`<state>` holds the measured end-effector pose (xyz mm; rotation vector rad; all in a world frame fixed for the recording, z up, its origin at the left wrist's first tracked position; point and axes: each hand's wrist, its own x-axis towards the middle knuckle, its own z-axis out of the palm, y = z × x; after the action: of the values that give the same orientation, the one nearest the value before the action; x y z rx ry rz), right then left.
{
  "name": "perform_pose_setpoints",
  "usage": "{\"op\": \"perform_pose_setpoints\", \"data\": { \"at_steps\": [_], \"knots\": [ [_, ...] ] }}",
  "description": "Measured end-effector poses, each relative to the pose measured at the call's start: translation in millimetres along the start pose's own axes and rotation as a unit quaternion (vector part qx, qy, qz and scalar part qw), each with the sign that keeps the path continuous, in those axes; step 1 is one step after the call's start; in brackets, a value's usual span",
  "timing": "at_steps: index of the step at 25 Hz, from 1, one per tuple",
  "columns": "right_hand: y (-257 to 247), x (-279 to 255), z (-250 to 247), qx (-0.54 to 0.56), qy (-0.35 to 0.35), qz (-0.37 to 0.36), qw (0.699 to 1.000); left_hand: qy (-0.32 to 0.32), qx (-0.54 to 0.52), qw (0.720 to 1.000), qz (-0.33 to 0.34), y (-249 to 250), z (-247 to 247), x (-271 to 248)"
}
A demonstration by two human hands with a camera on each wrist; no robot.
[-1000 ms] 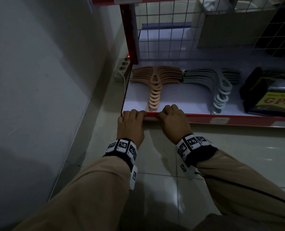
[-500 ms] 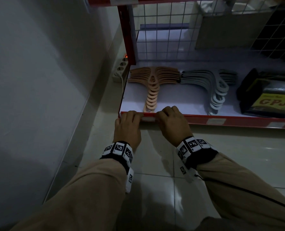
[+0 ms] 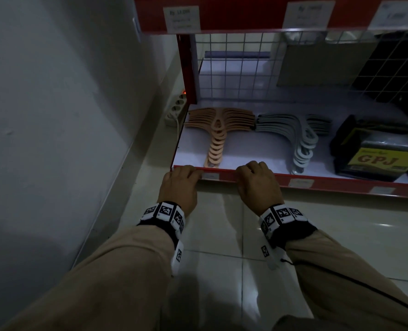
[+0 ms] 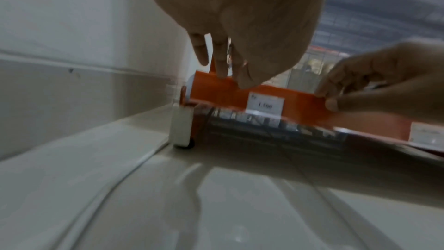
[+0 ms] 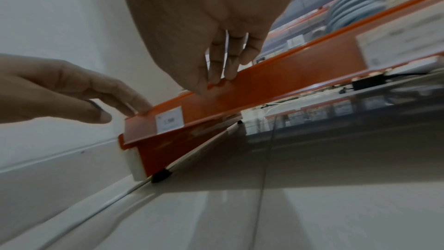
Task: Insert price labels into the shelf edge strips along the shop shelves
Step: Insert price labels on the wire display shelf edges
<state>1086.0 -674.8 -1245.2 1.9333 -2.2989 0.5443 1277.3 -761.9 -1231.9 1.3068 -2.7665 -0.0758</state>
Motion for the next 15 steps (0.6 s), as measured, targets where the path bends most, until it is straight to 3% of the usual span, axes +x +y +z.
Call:
{"op": "perform_pose_setpoints", "data": {
  "at_steps": [4, 9, 15],
  "knots": [
    [19, -7, -26, 0.029, 0.005, 0.043, 0.999, 0.009, 0.026, 0.999, 0.029, 18, -25, 7],
    [41, 8, -87, 0.05, 0.098, 0.068, 0.992, 0.056, 0.017, 0.992, 0.11, 63, -82, 41],
    [57, 33, -183, 0.017, 0.194, 0.086, 0.977, 0.196, -0.005, 0.959, 0.204, 113, -189, 89]
  ]
}}
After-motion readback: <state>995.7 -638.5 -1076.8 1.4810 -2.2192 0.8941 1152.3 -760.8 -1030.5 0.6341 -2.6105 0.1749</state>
